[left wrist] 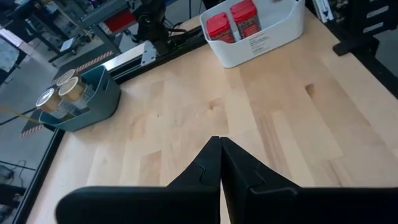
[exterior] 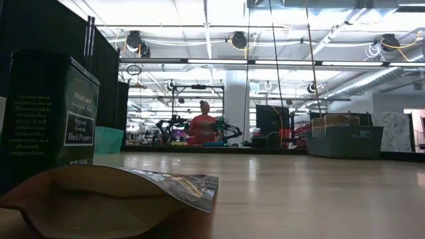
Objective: Sort spices by type
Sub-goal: Put the red seasoning can into the white bin
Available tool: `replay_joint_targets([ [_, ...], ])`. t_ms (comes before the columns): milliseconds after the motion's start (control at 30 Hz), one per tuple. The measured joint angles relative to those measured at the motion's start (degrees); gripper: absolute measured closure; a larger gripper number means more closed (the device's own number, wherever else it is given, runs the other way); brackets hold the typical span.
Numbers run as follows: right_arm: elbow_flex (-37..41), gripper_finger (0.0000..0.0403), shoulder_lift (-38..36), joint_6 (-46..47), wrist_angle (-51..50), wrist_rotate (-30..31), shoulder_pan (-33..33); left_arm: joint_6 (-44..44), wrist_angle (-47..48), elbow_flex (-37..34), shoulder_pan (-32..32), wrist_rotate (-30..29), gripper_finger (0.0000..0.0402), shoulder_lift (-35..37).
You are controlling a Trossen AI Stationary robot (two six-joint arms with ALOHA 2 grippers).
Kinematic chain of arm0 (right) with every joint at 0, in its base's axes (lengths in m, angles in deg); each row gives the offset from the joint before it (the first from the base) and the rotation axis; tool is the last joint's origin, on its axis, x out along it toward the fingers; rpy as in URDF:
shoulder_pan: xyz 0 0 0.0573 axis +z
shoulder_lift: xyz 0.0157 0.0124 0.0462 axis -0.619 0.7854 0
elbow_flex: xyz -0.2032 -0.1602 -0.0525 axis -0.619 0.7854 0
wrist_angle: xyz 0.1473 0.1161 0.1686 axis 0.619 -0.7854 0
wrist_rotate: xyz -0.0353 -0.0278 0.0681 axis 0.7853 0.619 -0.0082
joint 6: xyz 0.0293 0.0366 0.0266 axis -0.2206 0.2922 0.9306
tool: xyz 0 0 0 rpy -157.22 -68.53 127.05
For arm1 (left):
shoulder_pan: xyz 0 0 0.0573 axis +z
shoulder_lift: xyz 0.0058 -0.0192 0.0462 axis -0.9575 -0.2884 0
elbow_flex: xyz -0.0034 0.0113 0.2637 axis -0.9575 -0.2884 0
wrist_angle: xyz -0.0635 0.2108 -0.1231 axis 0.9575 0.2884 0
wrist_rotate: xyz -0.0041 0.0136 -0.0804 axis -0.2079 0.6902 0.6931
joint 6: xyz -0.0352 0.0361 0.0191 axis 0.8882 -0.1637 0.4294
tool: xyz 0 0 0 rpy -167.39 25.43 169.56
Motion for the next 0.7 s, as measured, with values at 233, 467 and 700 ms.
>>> replay_joint_targets([
  [233,0.00,0.0212,0.38,6.05,-2.40,-2.94,2.57,-0.19,-7.20,0.00,2.14,4.61,0.0396,0.00],
  [467,0.00,0.0212,3.01,9.11,-4.30,-3.33,3.72,-0.17,-8.99,0.00,3.46,5.22,0.0395,-0.10],
  [700,0.00,0.0212,7.84,8.00,-4.81,0.01,3.74,-0.11,-8.94,0.00,3.73,5.22,0.0395,-1.27],
])
